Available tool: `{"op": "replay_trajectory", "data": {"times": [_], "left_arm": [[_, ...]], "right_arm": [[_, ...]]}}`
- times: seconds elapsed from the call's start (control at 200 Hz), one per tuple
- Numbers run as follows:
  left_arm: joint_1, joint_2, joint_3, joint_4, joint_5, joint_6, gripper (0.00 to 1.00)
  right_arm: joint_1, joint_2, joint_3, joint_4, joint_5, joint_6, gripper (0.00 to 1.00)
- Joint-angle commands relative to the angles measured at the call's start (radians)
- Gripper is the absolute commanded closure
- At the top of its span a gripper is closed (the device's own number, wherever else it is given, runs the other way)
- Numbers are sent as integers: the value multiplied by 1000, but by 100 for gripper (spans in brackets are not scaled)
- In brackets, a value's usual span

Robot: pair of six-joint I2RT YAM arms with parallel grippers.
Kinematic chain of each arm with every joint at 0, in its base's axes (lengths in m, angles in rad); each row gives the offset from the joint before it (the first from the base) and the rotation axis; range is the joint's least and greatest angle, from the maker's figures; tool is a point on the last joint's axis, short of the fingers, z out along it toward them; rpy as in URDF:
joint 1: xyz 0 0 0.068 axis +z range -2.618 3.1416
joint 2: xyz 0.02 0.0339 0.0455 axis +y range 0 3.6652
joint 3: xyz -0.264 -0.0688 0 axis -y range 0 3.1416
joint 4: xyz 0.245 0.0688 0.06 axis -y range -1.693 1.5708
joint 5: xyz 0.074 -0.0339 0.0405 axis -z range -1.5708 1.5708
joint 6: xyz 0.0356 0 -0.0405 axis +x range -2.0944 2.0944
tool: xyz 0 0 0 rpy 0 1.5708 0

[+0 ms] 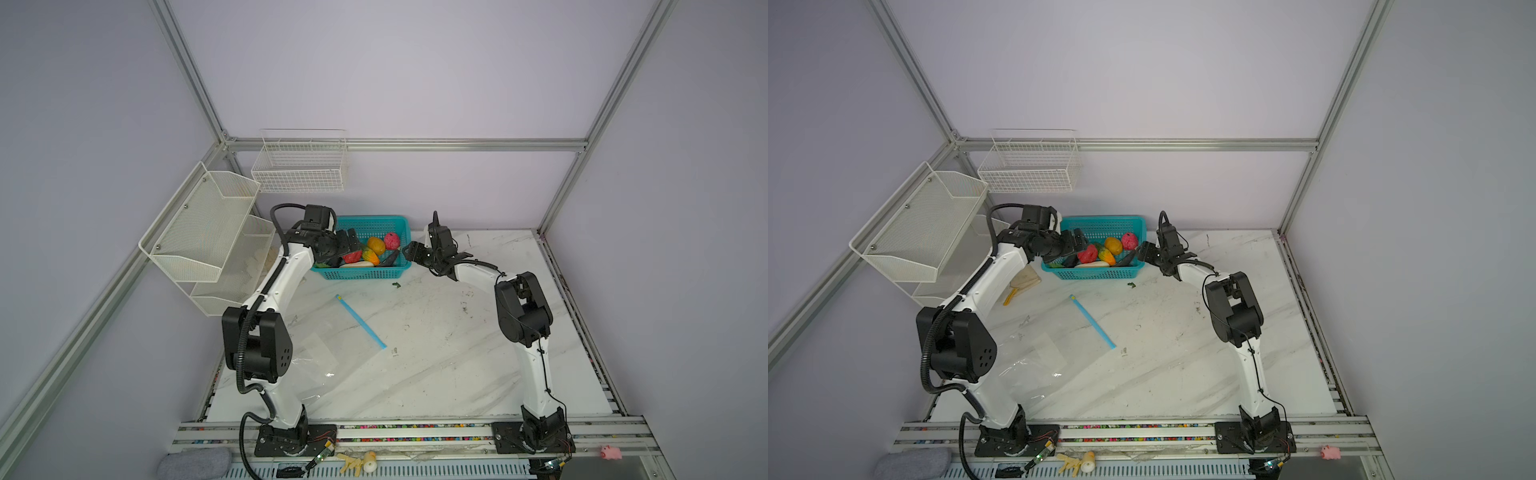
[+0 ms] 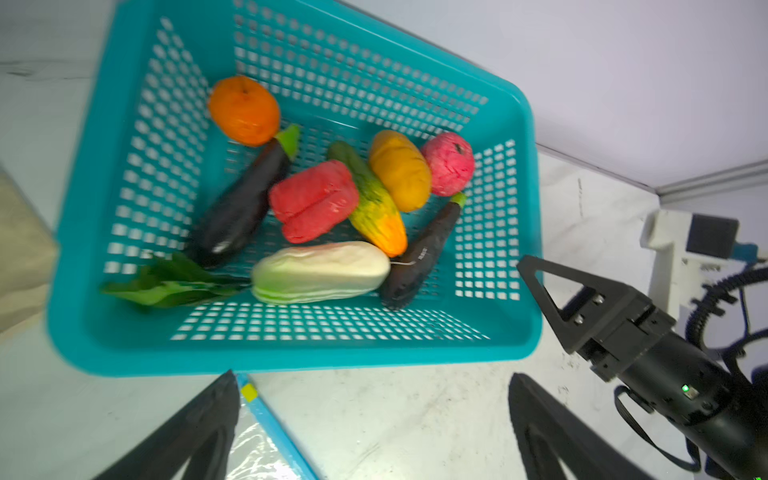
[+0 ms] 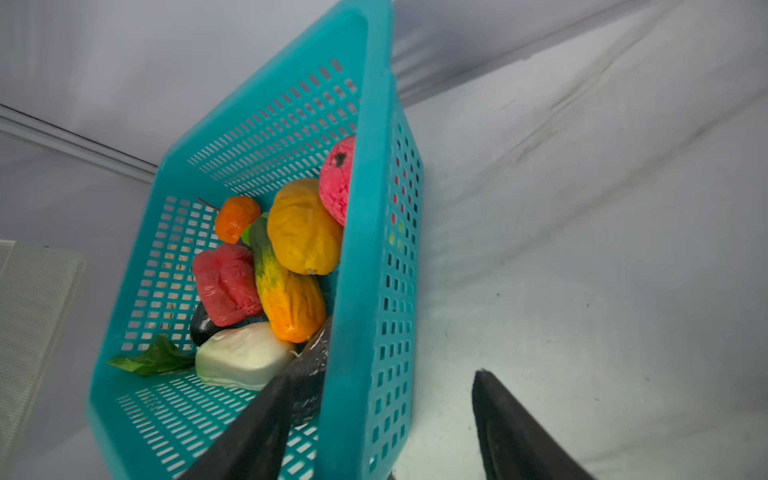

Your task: Place the food in the zip-top bag and seal the zipper

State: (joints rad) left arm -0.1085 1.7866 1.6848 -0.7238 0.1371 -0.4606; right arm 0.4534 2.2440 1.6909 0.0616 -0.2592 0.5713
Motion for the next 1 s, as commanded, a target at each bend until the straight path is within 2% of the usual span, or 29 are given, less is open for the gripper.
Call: {"op": "replay_trajectory", "data": {"times": [0.0, 0.18, 0.37, 0.435, 0.72, 0.995], "left_arm": [[63, -50, -28, -13, -72, 37, 0], [151, 34, 29, -5, -71, 34, 0], [198, 180, 136, -39, -65, 25, 0], [209, 217, 167, -34, -33, 19, 0], [201, 327, 262, -3, 119, 22, 0], [118, 349, 288, 35, 194, 22, 2]], "right_arm": [[0, 12, 27, -19, -26, 10, 30], [-1, 30, 38, -5, -31, 13, 31], [2, 27, 48, -5, -36, 12, 33], [1, 18, 33, 7, -33, 10, 33], [4, 24, 30, 15, -50, 3, 33], [3, -12, -5, 30, -31, -12, 33]]}}
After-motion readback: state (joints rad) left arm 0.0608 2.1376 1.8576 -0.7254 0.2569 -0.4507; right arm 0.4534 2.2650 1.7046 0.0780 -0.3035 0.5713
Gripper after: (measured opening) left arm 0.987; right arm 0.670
